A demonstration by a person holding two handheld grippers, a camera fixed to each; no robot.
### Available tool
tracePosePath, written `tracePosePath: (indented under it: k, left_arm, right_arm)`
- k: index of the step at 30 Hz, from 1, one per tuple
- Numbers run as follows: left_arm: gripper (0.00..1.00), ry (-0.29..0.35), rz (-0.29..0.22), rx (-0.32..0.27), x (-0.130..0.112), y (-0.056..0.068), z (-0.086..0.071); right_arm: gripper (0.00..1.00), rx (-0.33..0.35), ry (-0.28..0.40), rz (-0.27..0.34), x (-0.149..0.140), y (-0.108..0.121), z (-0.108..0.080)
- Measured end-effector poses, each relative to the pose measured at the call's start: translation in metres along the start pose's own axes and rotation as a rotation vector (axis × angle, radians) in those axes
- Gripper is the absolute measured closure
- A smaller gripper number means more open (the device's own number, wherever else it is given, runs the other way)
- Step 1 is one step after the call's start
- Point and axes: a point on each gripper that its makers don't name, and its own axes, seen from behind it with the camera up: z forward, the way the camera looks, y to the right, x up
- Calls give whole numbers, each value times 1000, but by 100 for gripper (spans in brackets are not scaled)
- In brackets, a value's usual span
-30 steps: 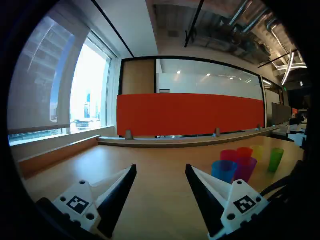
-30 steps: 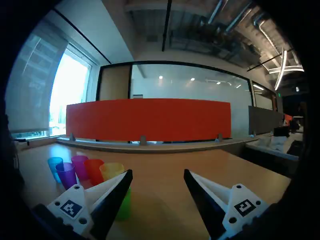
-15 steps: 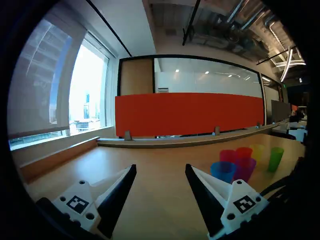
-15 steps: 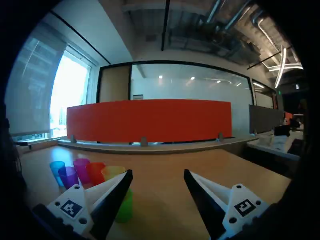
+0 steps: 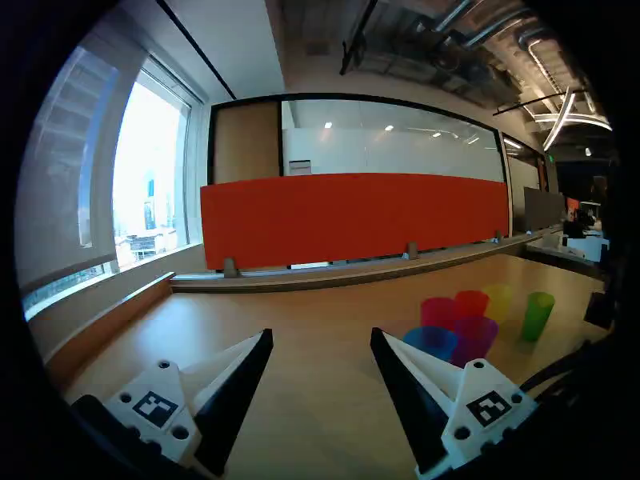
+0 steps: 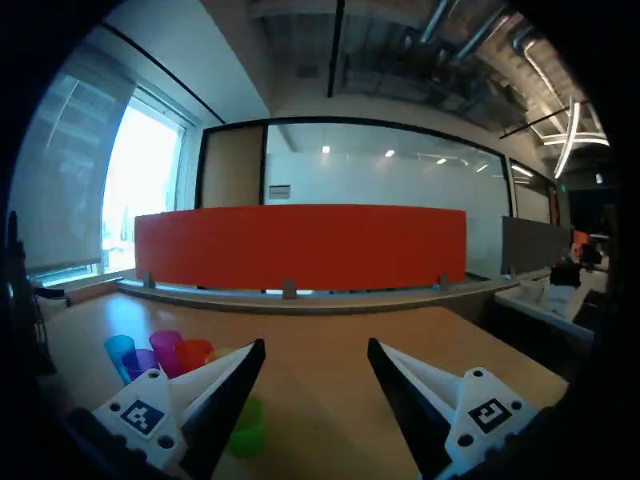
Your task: Pour water
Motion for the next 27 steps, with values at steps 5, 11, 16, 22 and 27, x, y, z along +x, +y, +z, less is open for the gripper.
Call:
tracePosePath:
  k: [5,11,16,22,27]
  left_arm:
    - [10,-8,25,-54,8,8,4]
    - [10,-41,47,-135,8,20,10]
    - [10,-79,77,-211,4,32,13]
    - [10,-132,119,-303,-5,47,16]
    - [10,-183,162,-383,-14,65,19]
  right_arm:
    - [1,14,-4,-6,8,-1,1]
    - [0,69,-19,-52,11,-12,-1]
    - [1,140,-58,-107,8,-24,-3]
    - [0,235,-119,-147,3,-42,-8]
    - [0,301,-156,-175,2,-51,-11]
